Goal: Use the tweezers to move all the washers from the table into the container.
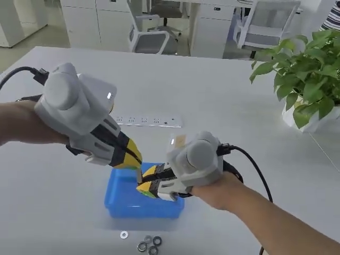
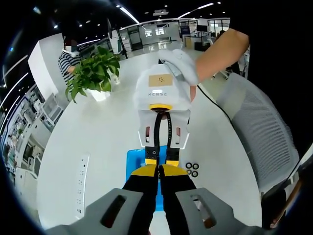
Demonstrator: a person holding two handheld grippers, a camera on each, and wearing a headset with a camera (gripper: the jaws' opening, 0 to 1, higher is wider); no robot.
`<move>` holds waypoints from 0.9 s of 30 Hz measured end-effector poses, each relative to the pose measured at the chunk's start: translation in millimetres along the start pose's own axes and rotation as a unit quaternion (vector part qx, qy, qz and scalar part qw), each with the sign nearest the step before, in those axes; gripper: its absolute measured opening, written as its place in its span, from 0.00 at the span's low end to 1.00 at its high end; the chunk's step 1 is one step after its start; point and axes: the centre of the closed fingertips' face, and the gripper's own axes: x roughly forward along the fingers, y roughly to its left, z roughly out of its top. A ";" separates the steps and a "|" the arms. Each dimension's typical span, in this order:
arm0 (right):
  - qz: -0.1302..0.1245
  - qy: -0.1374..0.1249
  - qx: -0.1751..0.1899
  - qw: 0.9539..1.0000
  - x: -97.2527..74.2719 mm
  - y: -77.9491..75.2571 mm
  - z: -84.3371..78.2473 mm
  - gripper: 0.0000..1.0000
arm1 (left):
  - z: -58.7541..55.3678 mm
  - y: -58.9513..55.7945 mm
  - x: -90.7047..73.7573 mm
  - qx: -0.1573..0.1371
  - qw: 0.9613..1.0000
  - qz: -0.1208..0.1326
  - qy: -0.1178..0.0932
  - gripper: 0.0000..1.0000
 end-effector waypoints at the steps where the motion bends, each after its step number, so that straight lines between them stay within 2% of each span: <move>1: 0.001 0.001 0.000 1.000 1.0 -0.5 -1.0 0.10 | -1.1 0.4 0.9 -0.001 1.000 0.000 0.001 0.05; 19: 0.023 0.029 0.010 0.999 23.9 -9.4 -30.7 0.11 | -27.6 9.0 28.6 -0.010 1.000 -0.001 0.017 0.05; 27: 0.032 0.038 0.016 0.999 29.0 -9.2 -41.5 0.11 | -34.4 8.2 37.1 -0.014 1.000 -0.003 0.021 0.05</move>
